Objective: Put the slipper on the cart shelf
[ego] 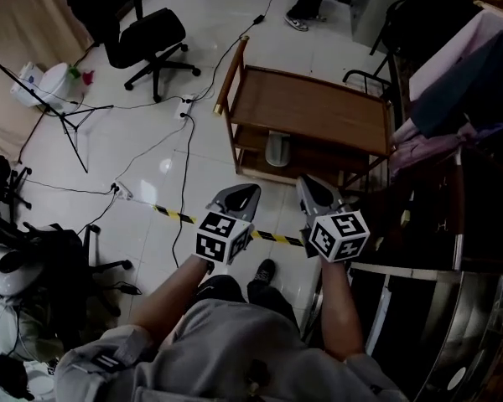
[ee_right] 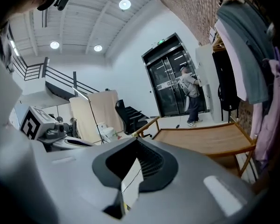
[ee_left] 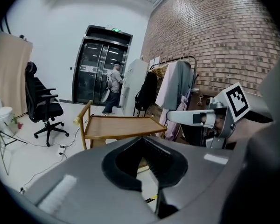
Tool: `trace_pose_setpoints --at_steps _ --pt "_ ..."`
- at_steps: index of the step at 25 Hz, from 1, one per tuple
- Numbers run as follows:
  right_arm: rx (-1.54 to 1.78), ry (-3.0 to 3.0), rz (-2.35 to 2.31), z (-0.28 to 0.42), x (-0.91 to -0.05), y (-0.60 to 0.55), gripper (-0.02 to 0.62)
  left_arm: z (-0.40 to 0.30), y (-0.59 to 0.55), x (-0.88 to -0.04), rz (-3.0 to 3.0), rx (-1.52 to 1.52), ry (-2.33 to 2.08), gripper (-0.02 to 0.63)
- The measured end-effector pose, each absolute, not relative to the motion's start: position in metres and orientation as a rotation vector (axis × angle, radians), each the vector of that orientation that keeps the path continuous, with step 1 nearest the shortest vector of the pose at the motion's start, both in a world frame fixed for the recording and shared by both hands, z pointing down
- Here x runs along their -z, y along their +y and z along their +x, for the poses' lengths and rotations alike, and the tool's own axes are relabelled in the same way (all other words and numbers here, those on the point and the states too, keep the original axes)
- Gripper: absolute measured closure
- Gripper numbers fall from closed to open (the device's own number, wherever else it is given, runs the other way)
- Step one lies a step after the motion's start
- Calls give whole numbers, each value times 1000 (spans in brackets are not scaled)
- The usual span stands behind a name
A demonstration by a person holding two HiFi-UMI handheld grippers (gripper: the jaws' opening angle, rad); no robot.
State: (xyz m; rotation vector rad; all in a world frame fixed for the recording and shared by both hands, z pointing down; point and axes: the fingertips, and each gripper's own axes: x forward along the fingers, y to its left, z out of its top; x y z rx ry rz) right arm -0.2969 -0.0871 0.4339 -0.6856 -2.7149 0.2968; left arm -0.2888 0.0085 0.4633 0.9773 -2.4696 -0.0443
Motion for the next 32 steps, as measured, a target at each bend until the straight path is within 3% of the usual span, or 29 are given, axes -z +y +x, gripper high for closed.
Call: trace_pose_setpoints --at_steps 12,20,23,32 --pt "-295 -2520 -560 -434 -590 -89 595 -419 6 -580 955 42 -2358 598" --pt "-299 -2406 -399 -517 -737 -89 508 -486 27 -666 981 34 -2283 598" --pt "-260 -2373 -353 -537 -785 -95 471 -498 30 -690 982 43 -2276 598" --pt "-172 -2372 -216 -594 -863 -112 460 -501 36 -734 971 81 -2261 598"
